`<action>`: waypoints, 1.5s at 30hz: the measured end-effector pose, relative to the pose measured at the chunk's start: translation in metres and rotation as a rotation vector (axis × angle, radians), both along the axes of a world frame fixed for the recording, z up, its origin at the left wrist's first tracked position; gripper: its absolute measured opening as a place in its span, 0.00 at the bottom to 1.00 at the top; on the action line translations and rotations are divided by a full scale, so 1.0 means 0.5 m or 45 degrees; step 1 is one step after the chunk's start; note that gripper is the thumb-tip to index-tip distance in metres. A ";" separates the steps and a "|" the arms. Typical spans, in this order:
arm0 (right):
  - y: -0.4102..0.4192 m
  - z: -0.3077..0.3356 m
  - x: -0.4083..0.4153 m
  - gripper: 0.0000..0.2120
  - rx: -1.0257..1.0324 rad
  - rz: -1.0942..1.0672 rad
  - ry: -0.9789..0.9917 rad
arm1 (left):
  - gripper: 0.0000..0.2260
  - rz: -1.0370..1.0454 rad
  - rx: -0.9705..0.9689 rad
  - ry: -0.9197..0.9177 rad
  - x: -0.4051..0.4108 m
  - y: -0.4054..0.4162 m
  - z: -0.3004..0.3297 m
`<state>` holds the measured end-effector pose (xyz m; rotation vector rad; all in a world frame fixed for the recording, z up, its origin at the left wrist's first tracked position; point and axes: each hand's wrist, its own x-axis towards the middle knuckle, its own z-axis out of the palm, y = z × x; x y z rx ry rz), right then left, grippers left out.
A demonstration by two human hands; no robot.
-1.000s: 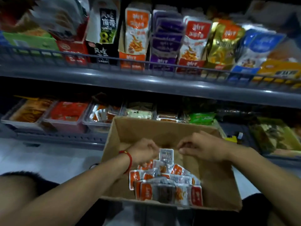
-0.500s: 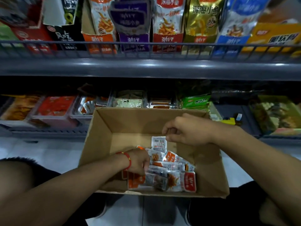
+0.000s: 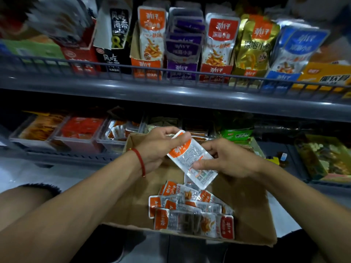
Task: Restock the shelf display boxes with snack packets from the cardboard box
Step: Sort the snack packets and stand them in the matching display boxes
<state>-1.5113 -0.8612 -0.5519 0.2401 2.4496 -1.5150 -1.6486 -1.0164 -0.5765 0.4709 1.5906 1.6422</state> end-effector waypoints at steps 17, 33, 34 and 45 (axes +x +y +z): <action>-0.086 0.038 -0.006 0.06 0.383 -0.812 0.585 | 0.11 0.119 0.217 -0.280 0.053 -0.082 0.087; -0.085 0.361 -0.152 0.05 0.418 -0.512 0.744 | 0.12 0.185 0.799 -0.542 -0.070 -0.135 0.196; -0.084 0.382 -0.171 0.05 0.539 -0.476 0.770 | 0.13 0.226 0.790 -0.520 -0.076 -0.134 0.197; -0.024 0.462 -0.407 0.12 1.393 -0.299 0.745 | 0.07 0.614 0.504 -0.418 -0.123 -0.144 0.190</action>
